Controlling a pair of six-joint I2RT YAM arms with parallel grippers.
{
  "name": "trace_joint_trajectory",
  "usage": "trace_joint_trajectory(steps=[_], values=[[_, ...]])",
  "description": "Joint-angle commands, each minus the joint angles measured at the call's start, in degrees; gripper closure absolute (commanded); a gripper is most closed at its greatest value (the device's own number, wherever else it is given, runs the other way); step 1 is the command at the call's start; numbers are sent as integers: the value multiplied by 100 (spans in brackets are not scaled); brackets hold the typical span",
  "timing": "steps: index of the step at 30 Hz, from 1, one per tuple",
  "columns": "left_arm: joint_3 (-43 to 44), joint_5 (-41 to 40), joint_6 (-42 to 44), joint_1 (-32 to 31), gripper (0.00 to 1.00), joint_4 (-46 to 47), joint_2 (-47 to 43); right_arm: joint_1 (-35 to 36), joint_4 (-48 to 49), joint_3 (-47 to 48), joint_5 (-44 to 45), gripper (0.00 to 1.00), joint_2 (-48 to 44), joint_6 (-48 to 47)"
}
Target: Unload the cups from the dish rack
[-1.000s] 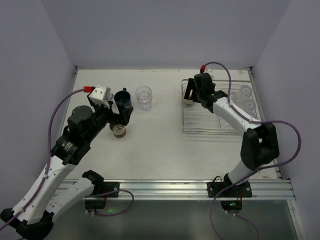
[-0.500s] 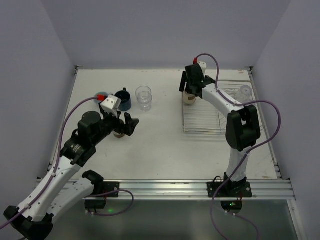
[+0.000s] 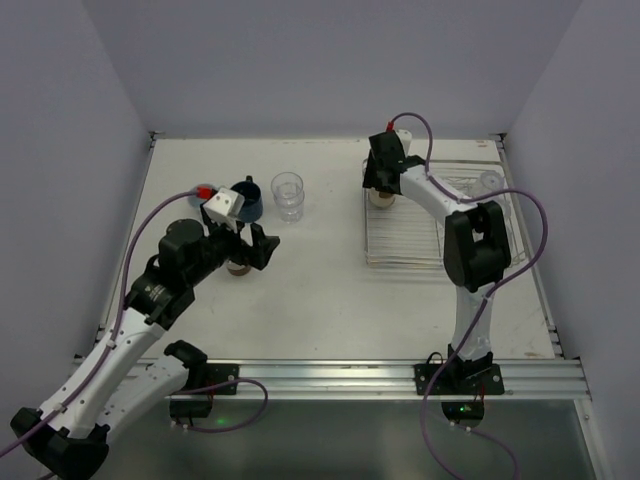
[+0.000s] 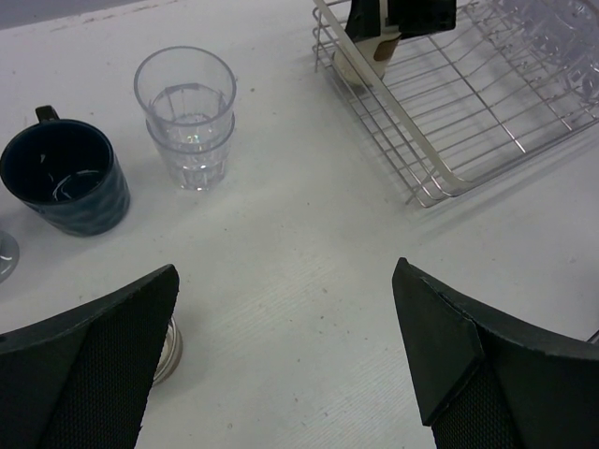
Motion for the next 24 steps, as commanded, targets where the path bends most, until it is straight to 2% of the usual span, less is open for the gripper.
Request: trace_joint_trajectory(steps=[1, 4, 10, 12, 15, 18, 20, 24], values=[[9, 162, 137, 61, 0, 209, 124, -10, 79, -13, 133, 49, -260, -42], [53, 329, 146, 70, 0, 218, 221, -1, 553, -583, 195, 64, -874, -129], [167, 908, -117, 70, 0, 569, 177, -1, 958, -1620, 212, 65, -2036, -288], [229, 1356, -363, 69, 0, 674, 273, -1, 1168, -1938, 134, 66, -2651, -297], [185, 1892, -837, 61, 0, 1025, 440, 17, 1546, -2650, -454, 66, -3529, -192], [-25, 2429, -1478, 35, 0, 1667, 616, 34, 1906, -3300, -1349, 67, -4417, 177], [-183, 2674, -1916, -1, 0, 2387, 739, 43, 2248, -3792, -2543, 68, -4813, 624], [-360, 2896, -2437, -132, 0, 3222, 1134, 113, 3829, -4557, -4522, 68, -5534, 1740]])
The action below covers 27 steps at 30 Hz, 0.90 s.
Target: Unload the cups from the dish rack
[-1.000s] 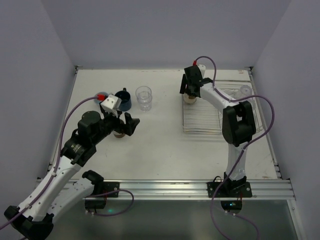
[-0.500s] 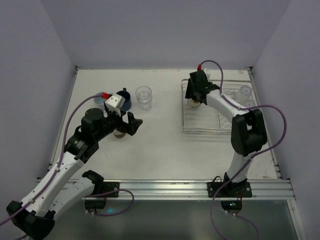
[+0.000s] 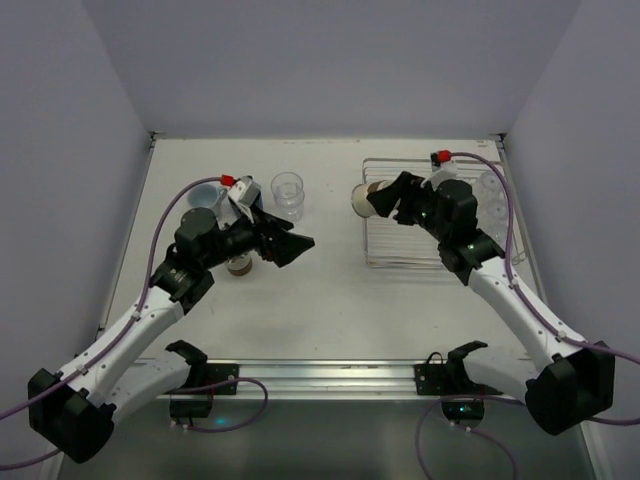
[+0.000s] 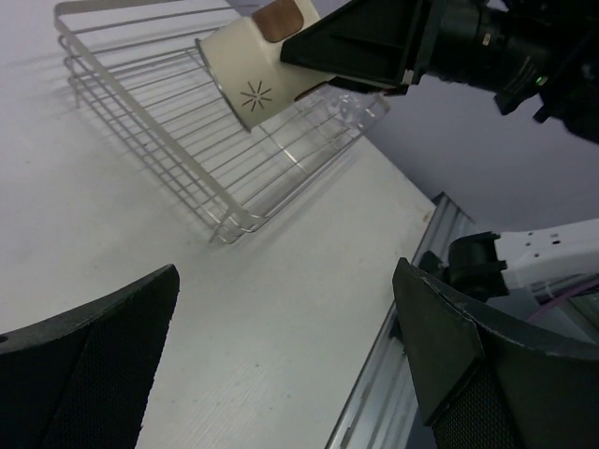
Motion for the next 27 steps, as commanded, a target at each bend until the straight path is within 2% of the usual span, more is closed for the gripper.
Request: trace_joint_trajectory(steps=[1, 3, 5, 7, 13, 21, 22, 25, 27], values=[[-137, 574, -829, -122, 0, 1343, 278, 118, 1890, -617, -2244, 68, -303, 1254], [-137, 636, -1014, -192, 0, 1520, 471, 170, 2594, -873, -2939, 68, -330, 1834], [-111, 645, -1119, -262, 0, 1714, 586, 214, 3216, -1032, -3142, 68, -330, 2231], [-76, 654, -1137, -385, 2, 1864, 718, 232, 3413, -1146, -3283, 68, -190, 2415], [56, 610, -1102, -675, 15, 2031, 1157, 338, 4458, -1278, -3811, 68, 390, 3127], [144, 417, -944, -728, 59, 2269, 1272, 689, 4661, -1322, -3820, 68, 865, 3181], [153, 321, -874, -728, 72, 2268, 1263, 715, 4731, -1357, -3829, 68, 909, 3250], [162, -82, -664, -737, 100, 2014, 1176, 751, 5170, -1551, -3837, 66, 1041, 3487], [188, -277, -540, -737, 100, 1656, 1044, 760, 5303, -1604, -3872, 57, 1085, 3532]])
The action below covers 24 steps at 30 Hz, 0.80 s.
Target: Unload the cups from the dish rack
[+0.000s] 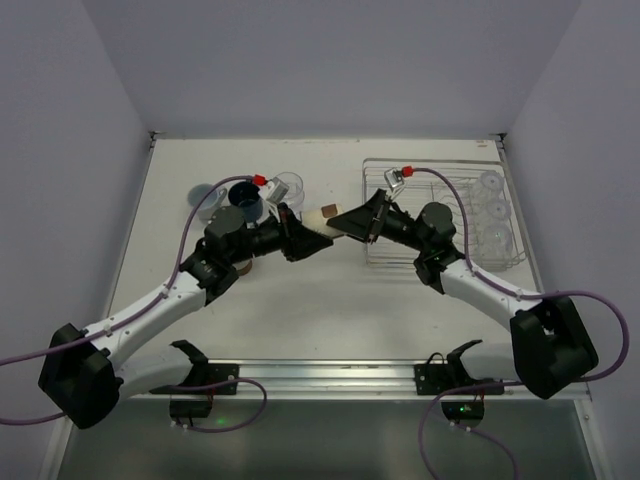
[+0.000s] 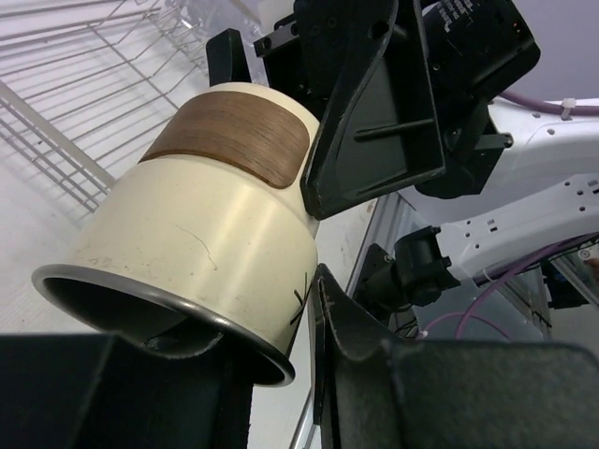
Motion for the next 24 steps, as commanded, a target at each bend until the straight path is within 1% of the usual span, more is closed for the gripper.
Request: trace_joint_trajectory(steps=[1, 2, 3, 4, 5, 6, 7, 8, 9, 10, 11, 12, 13, 14, 16, 19, 24], values=[[341, -771, 476, -35, 100, -239, -231, 159, 466, -176, -290, 33, 128, 16], [385, -869, 573, -27, 100, -423, -362, 167, 466, -168, -325, 21, 119, -11], [455, -992, 679, -35, 100, -878, -424, 167, 414, -150, -325, 12, 76, -46], [639, -1402, 958, -35, 100, -1178, -581, 176, 187, -150, -317, 1, 32, -185], [745, -1649, 1100, -27, 100, -1546, -644, 167, 2, -133, -308, 1, -21, -291], [876, -1948, 1232, -35, 100, -2403, -696, 176, -208, -80, -256, 1, -100, -431], [1121, -2508, 1503, -27, 100, -2777, -749, 176, -419, -71, -203, 1, -248, -694], [1246, -2792, 1628, -27, 100, -3155, -793, 176, -761, -71, -159, 1, -328, -801], [1377, -3056, 1707, -27, 100, -3863, -802, 176, -930, -80, -45, 1, -425, -932], [1622, -3511, 1856, -9, 100, -4184, -785, 176, -1288, -80, 8, 1, -600, -1169], [1721, -3646, 1901, -9, 100, -4491, -767, 167, -1448, -80, 61, 1, -680, -1293], [1843, -3760, 1928, 17, 100, -5051, -732, 167, -1589, -89, 96, 1, -750, -1416], [2114, -3901, 2015, 43, 100, -5327, -662, 176, -1738, -97, 140, 1, -820, -1669], [2265, -4015, 2051, 78, 100, -5956, -444, 167, -2053, -97, 184, 1, -952, -1785], [2573, -4462, 2129, 166, 100, -6400, -171, 176, -2380, -89, 455, 1, -1102, -2136], [2732, -4815, 2218, 333, 100, -6919, 171, 176, -3099, -80, 894, 1, -1444, -2480], [2820, -4982, 2236, 439, 100, -7272, 577, 176, -3656, -71, 1423, 1, -1866, -2972]])
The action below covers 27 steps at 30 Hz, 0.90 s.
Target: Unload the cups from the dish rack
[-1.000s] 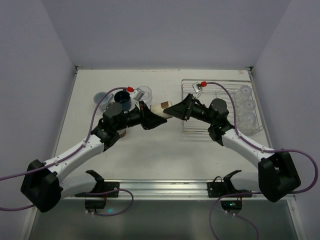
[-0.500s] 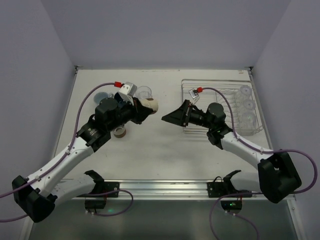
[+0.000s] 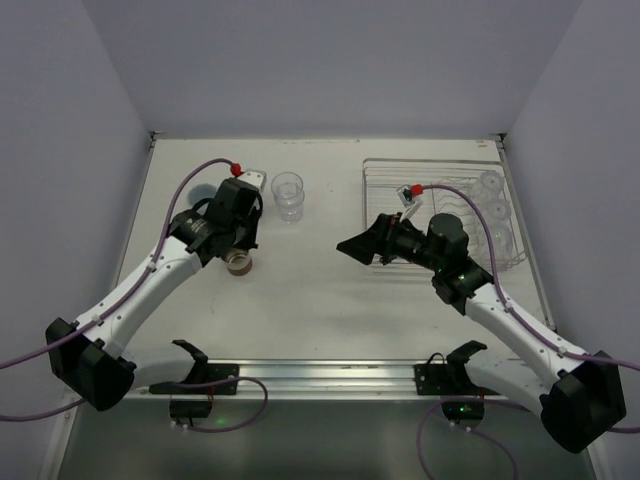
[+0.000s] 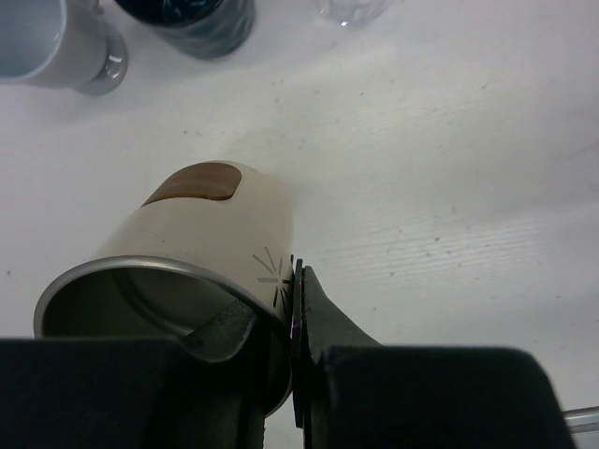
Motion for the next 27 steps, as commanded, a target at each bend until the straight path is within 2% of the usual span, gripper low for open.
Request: trace_joint_trajectory(steps=[1, 8, 13, 23, 27], values=[[293, -550, 233, 65, 100, -712, 173, 3, -622, 78, 580, 1, -282, -630], [197, -551, 242, 83, 100, -678, 709, -5, -745, 86, 527, 1, -212, -779], [48, -341, 374, 329, 100, -450, 955, -5, -816, 34, 668, 1, -318, -858], [-128, -121, 479, 443, 100, -133, 1193, 3, -798, 7, 694, 1, -212, -850], [-260, -50, 523, 496, 97, -63, 1219, 3, -789, -2, 703, 1, -142, -841]])
